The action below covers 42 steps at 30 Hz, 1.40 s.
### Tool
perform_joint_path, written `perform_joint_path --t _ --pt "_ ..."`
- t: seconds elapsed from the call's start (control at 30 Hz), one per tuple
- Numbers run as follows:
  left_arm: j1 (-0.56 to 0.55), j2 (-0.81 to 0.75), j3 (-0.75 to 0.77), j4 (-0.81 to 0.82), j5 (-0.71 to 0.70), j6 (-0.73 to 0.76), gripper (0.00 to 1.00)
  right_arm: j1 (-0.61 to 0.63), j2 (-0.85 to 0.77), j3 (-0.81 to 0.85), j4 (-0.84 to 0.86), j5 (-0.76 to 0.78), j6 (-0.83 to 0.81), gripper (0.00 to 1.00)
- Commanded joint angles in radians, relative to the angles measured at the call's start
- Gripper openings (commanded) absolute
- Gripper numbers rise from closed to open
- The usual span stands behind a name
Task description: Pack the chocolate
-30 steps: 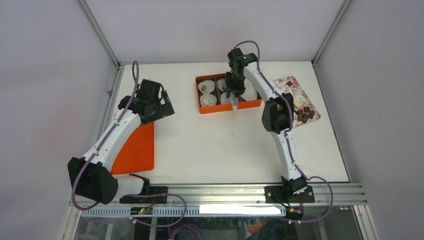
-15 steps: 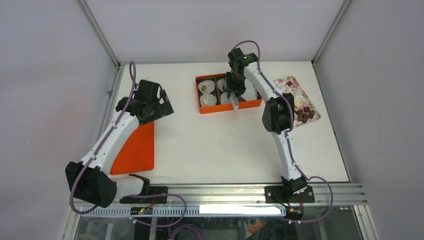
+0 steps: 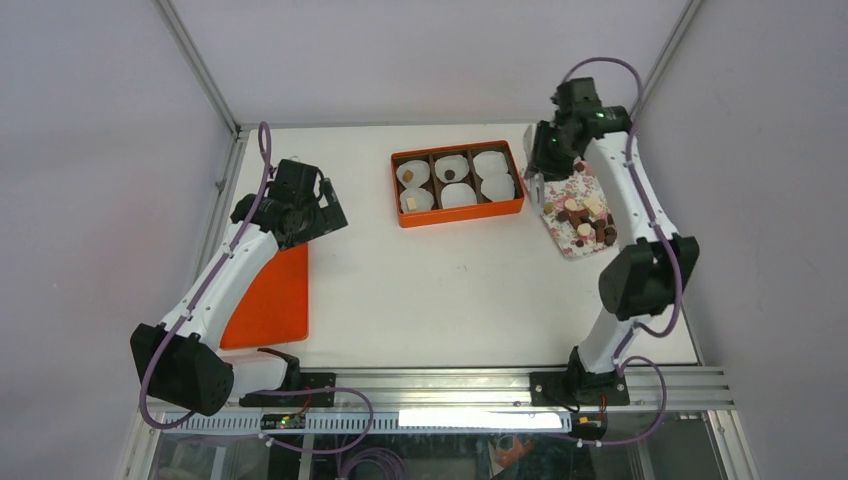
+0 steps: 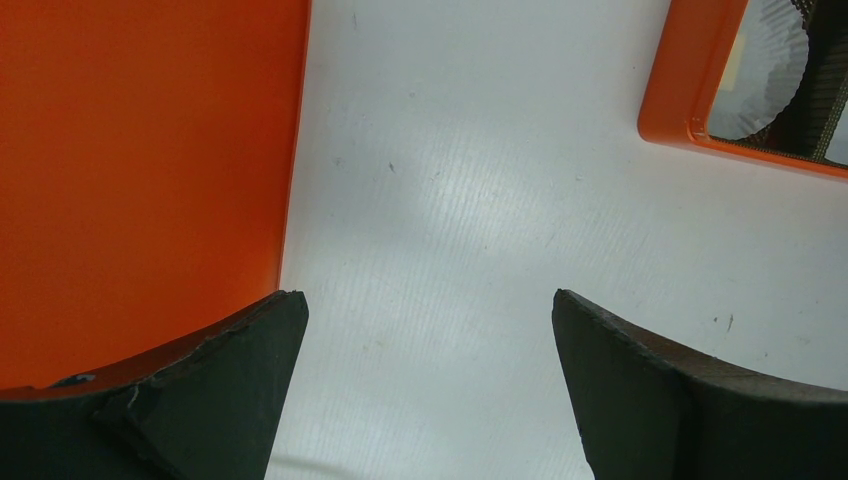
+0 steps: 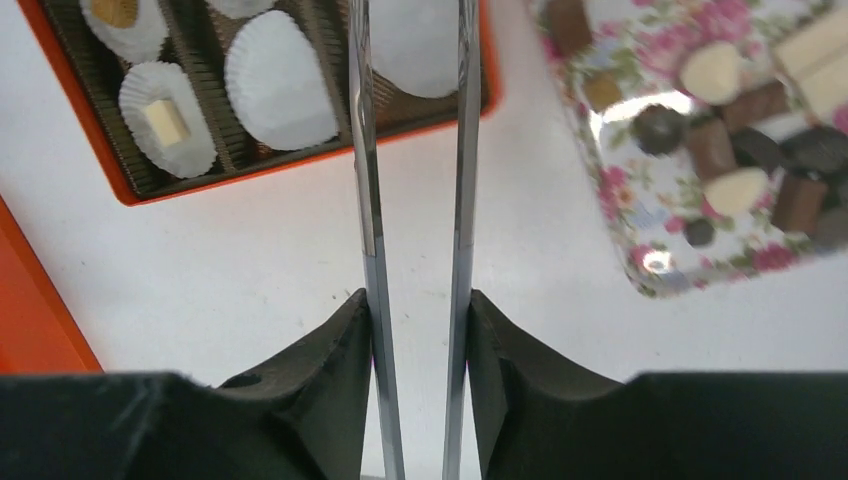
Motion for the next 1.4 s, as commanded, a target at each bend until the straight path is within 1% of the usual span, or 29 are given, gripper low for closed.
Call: perform_joint_path --t 0.0,0.03,0.1,0.2,0.3,0.43,0.67,0.8,0.97,1.17,1.37 --pt "0.014 -0.03 0.002 0.029 0.027 0.01 0.99 -0.127 -0.168 -0.196 0.051 -0.069 -0.009 0.39" --pt "0.014 -0.031 -0.003 0.032 0.03 0.009 0.99 -0.153 -0.194 -0.255 0.06 -0.078 -0.014 0.39" --pt "0.014 -0.032 -0.011 0.041 0.038 0.009 0.99 -0.194 -0.223 -0.312 0.049 -0.094 -0.032 0.39" --pt "0.014 -0.025 -0.011 0.059 0.034 0.004 0.99 -0.207 -0.203 -0.346 0.02 -0.137 -0.07 0.39" --pt "0.014 0.003 0.032 0.066 0.043 0.0 0.99 -0.207 -0.171 -0.352 0.018 -0.188 -0.095 0.38" --pt "0.014 0.023 0.049 0.07 0.063 0.005 0.99 -0.207 -0.115 -0.321 0.014 -0.153 -0.102 0.38" --pt "0.014 -0.006 -0.017 0.072 0.004 0.016 0.99 -0.207 -0.01 -0.229 -0.008 -0.126 -0.13 0.38" --pt "0.014 -0.01 -0.032 0.07 0.02 0.026 0.99 -0.207 0.052 -0.189 -0.029 -0.114 -0.142 0.39" --pt "0.015 -0.027 -0.049 0.071 0.037 0.037 0.99 -0.207 0.094 -0.158 -0.035 -0.073 -0.148 0.39" --pt "0.015 -0.022 -0.042 0.07 0.055 0.061 0.99 -0.207 0.138 -0.125 -0.034 -0.085 -0.144 0.39" --pt "0.015 -0.007 -0.039 0.071 0.059 0.065 0.99 -0.207 0.163 -0.127 -0.035 -0.095 -0.155 0.4"
